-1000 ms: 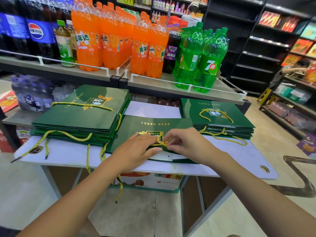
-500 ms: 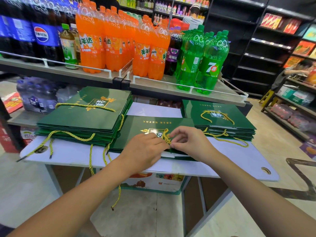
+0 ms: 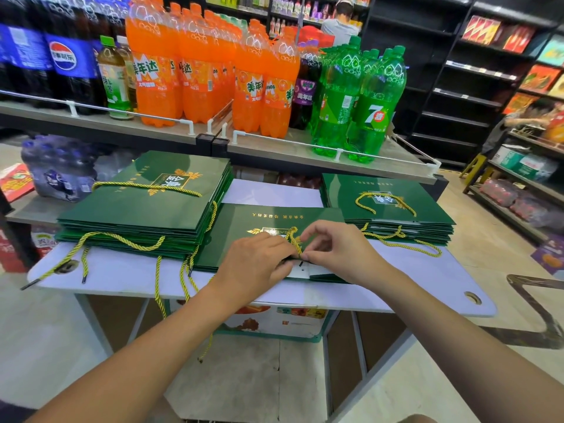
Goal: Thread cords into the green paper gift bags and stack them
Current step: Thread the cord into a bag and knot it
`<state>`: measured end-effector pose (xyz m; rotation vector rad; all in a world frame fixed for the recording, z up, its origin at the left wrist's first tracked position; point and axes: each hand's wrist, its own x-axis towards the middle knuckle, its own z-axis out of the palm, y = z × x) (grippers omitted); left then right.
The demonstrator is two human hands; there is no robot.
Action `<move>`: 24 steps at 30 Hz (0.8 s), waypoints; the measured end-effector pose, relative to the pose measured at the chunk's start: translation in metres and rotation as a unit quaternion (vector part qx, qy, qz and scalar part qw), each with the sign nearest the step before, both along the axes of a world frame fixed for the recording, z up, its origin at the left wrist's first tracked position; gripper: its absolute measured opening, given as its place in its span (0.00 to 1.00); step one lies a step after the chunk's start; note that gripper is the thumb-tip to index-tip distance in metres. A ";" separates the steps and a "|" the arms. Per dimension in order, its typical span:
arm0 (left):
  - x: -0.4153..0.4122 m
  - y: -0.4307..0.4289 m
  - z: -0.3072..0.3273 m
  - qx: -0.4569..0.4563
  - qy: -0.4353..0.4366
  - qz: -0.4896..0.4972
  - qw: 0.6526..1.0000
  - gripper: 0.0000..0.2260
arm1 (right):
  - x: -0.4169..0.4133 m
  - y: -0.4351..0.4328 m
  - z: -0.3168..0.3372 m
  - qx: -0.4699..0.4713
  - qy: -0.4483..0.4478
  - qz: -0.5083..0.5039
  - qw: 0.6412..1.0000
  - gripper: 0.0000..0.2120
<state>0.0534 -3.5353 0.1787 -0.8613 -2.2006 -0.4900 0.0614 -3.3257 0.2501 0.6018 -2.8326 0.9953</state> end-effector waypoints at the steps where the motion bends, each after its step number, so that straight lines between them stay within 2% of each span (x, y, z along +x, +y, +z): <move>1: 0.000 0.000 0.000 0.005 -0.003 0.002 1.000 0.04 | -0.001 -0.001 0.001 0.010 -0.010 -0.005 1.000 0.10; 5: 0.001 0.001 0.000 0.020 -0.012 0.008 1.000 0.02 | 0.000 -0.003 0.008 0.020 -0.036 -0.008 0.999 0.08; 9: -0.001 -0.001 -0.001 0.037 -0.025 0.007 0.999 0.04 | 0.014 -0.002 0.019 0.108 0.003 0.007 0.994 0.09; 11: -0.001 -0.001 -0.001 0.069 -0.039 0.004 0.997 0.05 | 0.026 -0.001 0.021 0.104 0.080 -0.011 0.991 0.07; 13: -0.002 -0.001 -0.001 0.094 -0.052 0.001 0.994 0.07 | 0.043 -0.004 0.019 0.033 0.167 -0.074 0.983 0.03; 14: -0.002 -0.001 -0.002 0.095 -0.054 0.002 0.994 0.07 | 0.051 -0.006 0.016 -0.011 0.160 -0.109 0.981 0.07; 16: -0.002 -0.001 -0.002 0.097 -0.054 0.003 0.994 0.07 | 0.066 -0.012 0.011 -0.051 0.042 -0.141 0.988 0.14; 19: -0.002 -0.001 -0.001 0.110 -0.063 -0.001 0.992 0.08 | 0.075 -0.024 -0.003 -0.096 -0.115 -0.155 0.976 0.15; 22: 0.000 -0.001 0.000 0.100 -0.052 0.002 0.994 0.08 | 0.073 -0.037 -0.016 -0.203 -0.144 -0.191 0.950 0.14; 24: 0.001 -0.002 0.000 0.095 -0.049 -0.004 0.994 0.07 | 0.073 -0.042 -0.023 -0.219 -0.085 -0.222 0.946 0.10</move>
